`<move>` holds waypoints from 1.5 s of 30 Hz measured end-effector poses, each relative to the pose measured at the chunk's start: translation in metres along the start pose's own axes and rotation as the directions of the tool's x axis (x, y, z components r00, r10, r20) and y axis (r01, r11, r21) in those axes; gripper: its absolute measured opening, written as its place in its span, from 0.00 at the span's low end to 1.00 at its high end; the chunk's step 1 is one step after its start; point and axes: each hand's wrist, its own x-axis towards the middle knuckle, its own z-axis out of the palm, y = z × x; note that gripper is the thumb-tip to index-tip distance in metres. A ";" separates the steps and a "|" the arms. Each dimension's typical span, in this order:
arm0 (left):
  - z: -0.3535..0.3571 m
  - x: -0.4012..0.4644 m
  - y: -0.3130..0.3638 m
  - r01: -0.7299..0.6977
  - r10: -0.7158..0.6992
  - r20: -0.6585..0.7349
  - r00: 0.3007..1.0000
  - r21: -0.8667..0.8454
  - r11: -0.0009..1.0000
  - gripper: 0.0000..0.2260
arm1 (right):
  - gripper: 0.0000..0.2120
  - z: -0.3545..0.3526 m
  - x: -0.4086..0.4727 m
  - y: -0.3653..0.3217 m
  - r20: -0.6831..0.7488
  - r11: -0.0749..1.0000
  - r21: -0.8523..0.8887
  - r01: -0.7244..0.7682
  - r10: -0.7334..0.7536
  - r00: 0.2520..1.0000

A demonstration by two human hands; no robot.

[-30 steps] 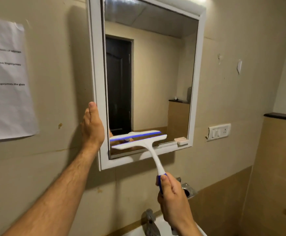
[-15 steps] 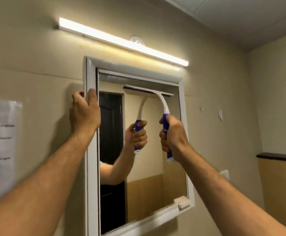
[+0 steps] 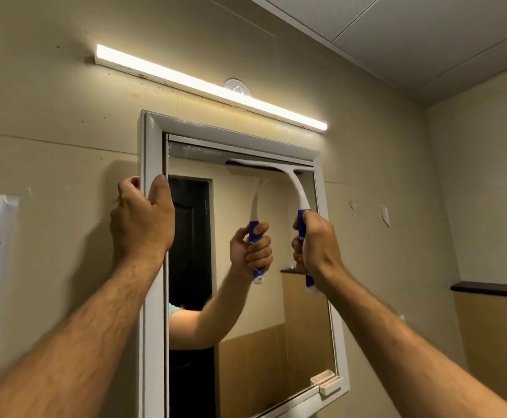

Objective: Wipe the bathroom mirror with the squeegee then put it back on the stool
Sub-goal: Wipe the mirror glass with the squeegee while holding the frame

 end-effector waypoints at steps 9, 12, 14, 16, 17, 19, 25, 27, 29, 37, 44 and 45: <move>0.003 0.002 -0.004 -0.025 0.025 -0.003 1.000 -0.003 1.000 0.27 | 0.14 -0.011 -0.020 0.040 0.018 0.991 -0.120 0.056 -0.055 0.998; 0.001 0.000 -0.002 -0.029 0.029 -0.010 1.000 -0.006 1.000 0.26 | 0.13 -0.013 -0.004 0.030 -0.003 0.988 -0.107 0.109 -0.109 0.994; 0.001 -0.001 0.000 -0.027 0.027 -0.002 1.000 -0.005 1.000 0.26 | 0.12 -0.012 0.009 0.020 -0.010 0.990 -0.070 0.119 -0.120 0.993; -0.001 -0.001 0.001 -0.023 0.023 0.006 1.000 -0.003 1.000 0.26 | 0.13 -0.010 0.017 0.016 -0.015 0.989 -0.059 0.135 -0.136 0.991; -0.001 -0.001 0.001 -0.023 0.023 0.008 1.000 -0.003 1.000 0.26 | 0.14 -0.011 0.018 0.017 -0.015 0.988 -0.057 0.143 -0.145 0.989; -0.002 -0.002 0.002 -0.026 0.026 0.006 1.000 0.002 1.000 0.26 | 0.14 -0.014 0.016 0.024 0.002 0.988 -0.048 0.145 -0.145 0.989; -0.003 -0.002 0.003 -0.043 0.043 0.005 0.999 -0.004 0.999 0.27 | 0.15 -0.024 -0.013 0.067 0.045 0.991 -0.082 0.110 -0.106 0.993; -0.003 -0.001 0.003 -0.044 0.044 0.003 0.999 -0.006 0.999 0.27 | 0.15 -0.025 -0.019 0.074 0.026 0.990 -0.097 0.098 -0.096 0.995; -0.003 -0.001 0.003 -0.049 0.049 -0.006 0.999 0.000 0.999 0.26 | 0.15 -0.026 -0.019 0.069 0.023 0.986 -0.122 0.115 -0.113 0.993; 0.000 -0.001 -0.001 -0.057 0.058 -0.027 0.998 0.029 0.998 0.26 | 0.14 -0.023 0.014 0.028 0.090 0.972 -0.170 0.161 -0.147 0.985; -0.001 -0.002 -0.003 -0.072 0.076 -0.049 0.996 0.081 0.994 0.28 | 0.14 -0.052 -0.029 0.079 0.131 0.984 -0.169 0.047 -0.025 0.991; -0.001 -0.002 -0.004 -0.070 0.074 -0.052 0.996 0.084 0.994 0.28 | 0.13 -0.057 -0.035 0.086 0.132 0.985 -0.173 0.022 0.001 0.991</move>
